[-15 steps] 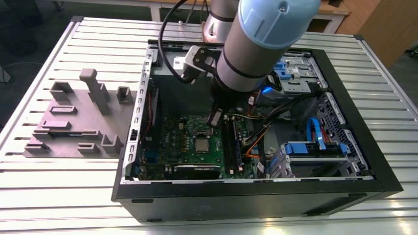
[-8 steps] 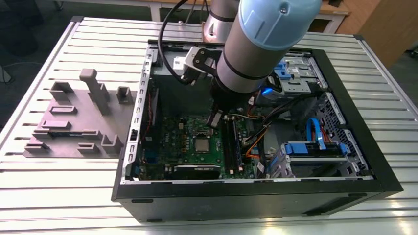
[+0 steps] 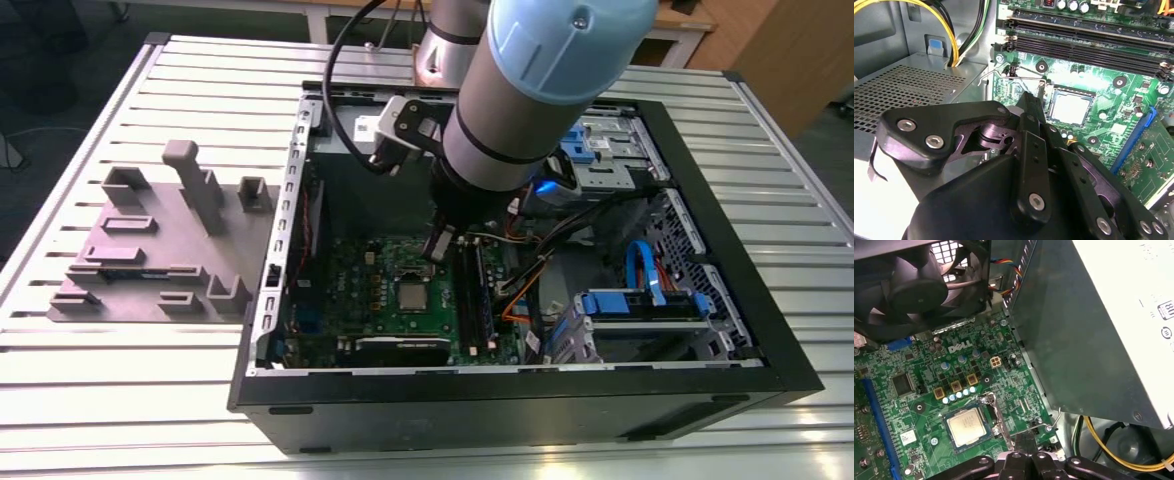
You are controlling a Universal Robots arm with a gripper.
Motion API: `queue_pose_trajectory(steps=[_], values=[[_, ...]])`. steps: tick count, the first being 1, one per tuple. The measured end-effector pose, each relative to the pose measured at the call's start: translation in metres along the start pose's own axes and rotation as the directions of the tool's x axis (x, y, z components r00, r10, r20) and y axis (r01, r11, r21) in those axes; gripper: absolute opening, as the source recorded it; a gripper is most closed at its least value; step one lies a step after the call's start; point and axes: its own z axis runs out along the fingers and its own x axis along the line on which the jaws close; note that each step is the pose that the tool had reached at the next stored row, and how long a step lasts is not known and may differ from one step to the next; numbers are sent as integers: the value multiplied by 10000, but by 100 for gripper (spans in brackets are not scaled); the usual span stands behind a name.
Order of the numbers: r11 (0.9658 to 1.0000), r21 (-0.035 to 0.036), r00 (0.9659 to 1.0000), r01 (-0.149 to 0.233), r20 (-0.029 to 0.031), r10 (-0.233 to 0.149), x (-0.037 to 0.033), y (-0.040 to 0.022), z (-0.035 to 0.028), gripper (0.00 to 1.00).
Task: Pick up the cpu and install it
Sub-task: 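Close the cpu cover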
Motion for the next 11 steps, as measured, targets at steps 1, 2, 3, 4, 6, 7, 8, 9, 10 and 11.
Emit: queue_pose_trajectory(steps=[1, 2, 3, 4, 6, 7, 8, 9, 10, 11], values=[[10000, 0, 10000, 0, 0, 0, 2, -1, -1, 10], [10000, 0, 10000, -1, 0, 1, 3, -1, -1, 10], [10000, -1, 10000, 1, -1, -1, 6, -3, -2, 10], [10000, 0, 10000, 0, -1, 0, 7, -3, -2, 10], [10000, 0, 10000, 1, -2, -1, 8, -3, -2, 10], [10000, 0, 10000, 0, -3, 0, 10, -4, -3, 10], [10000, 0, 10000, 0, -2, 0, 13, -5, -3, 10], [10000, 0, 10000, 0, -1, 0, 15, -6, -4, 10], [10000, 0, 10000, 0, -3, 0, 17, -7, -5, 10], [10000, 1, 10000, 0, -3, 0, 20, -8, -5, 10]])
